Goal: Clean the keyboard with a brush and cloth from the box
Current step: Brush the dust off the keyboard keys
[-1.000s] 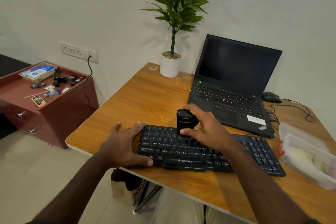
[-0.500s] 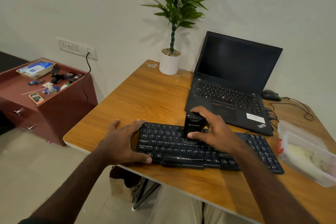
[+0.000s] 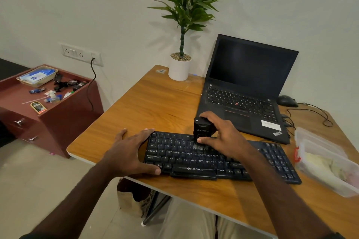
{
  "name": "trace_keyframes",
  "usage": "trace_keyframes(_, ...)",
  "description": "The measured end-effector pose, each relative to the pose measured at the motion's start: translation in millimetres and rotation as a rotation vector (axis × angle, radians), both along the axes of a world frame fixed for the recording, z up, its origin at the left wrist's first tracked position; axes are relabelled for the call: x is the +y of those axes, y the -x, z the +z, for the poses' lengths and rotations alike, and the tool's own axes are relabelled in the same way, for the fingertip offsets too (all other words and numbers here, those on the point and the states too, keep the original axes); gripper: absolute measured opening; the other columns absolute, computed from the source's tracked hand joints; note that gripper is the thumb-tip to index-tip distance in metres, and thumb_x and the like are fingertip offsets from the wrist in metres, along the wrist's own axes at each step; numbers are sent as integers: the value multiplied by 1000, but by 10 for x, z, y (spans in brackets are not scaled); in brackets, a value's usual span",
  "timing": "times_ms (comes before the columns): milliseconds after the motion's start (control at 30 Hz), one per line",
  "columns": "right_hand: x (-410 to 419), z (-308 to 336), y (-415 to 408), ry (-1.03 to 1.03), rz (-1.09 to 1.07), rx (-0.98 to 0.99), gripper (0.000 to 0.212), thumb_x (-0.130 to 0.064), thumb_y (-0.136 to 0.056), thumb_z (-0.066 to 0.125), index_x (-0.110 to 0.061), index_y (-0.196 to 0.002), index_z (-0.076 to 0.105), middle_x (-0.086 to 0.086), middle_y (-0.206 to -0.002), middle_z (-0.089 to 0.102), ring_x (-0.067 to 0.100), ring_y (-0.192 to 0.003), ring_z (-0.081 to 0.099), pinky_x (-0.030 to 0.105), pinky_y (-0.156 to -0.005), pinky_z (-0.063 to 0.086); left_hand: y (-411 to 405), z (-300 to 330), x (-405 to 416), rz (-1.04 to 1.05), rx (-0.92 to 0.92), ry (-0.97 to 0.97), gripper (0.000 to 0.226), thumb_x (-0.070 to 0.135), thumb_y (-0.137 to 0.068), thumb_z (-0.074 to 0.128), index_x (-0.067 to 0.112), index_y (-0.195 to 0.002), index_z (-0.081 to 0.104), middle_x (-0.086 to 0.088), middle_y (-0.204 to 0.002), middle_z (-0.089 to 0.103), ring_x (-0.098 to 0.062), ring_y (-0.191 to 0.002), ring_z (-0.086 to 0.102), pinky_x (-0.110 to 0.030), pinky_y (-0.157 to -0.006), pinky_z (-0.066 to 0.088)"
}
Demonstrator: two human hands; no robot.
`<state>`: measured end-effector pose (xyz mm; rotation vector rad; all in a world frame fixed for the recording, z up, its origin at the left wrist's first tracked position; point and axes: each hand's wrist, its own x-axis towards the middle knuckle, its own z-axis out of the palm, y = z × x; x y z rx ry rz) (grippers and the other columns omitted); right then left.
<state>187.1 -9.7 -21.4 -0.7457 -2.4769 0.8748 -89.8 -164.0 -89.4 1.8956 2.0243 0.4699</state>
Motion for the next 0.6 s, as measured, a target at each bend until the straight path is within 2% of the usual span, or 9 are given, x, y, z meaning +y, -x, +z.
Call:
trace_keyframes(67, 7, 15, -15, 3, -42, 32, 52, -16, -85, 80, -42, -117, 49, -16, -97, 63, -1, -78, 63, 15, -56, 46, -6, 9, -7, -4, -3, -1, 133, 103, -49, 46, 37, -157, 7, 8, -161, 30, -6, -144, 29, -46, -122, -11)
trace_keyframes(200, -32, -4, -47, 88, -23, 66, 53, -13, -84, 81, -45, -115, 52, -21, -103, 63, 4, -96, 65, 23, -67, 56, -10, 11, -5, -1, -13, -7, 133, 103, -49, 47, 36, -157, 8, 8, -161, 29, -6, -145, 28, -46, -122, -11)
trace_keyframes(300, -29, -12, -59, 13, -52, 26, 52, -15, -85, 81, -43, -117, 50, -15, -102, 65, 3, -84, 66, 27, -61, 56, -2, 0, -1, -1, -4, -13, 134, 104, -48, 46, 36, -157, 8, 8, -161, 30, -6, -145, 28, -47, -122, -10)
trace_keyframes(367, -18, 12, -73, -18, -103, 52, 51, -16, -84, 81, -39, -118, 51, -14, -102, 64, 0, -79, 65, 25, -62, 54, -1, -4, -4, -5, -4, -20, 133, 103, -49, 47, 36, -157, 8, 8, -161, 30, -4, -144, 27, -47, -122, -10)
trace_keyframes(467, -38, 25, -85, 37, -119, 120, 52, -17, -82, 83, -42, -116, 52, -18, -103, 64, 6, -96, 64, 23, -76, 55, -12, -1, -11, -17, 2, -32, 133, 104, -50, 42, 34, -158, 7, 7, -162, 28, 6, -139, 18, -46, -122, -11)
trace_keyframes(600, -44, -44, -123, 37, -100, 56, 52, -17, -83, 82, -40, -119, 51, -18, -105, 64, 3, -95, 66, 27, -72, 59, -13, -12, -16, -27, 4, -63, 131, 103, -55, 37, 30, -159, 5, 5, -163, 24, 7, -138, 11, -45, -123, -10)
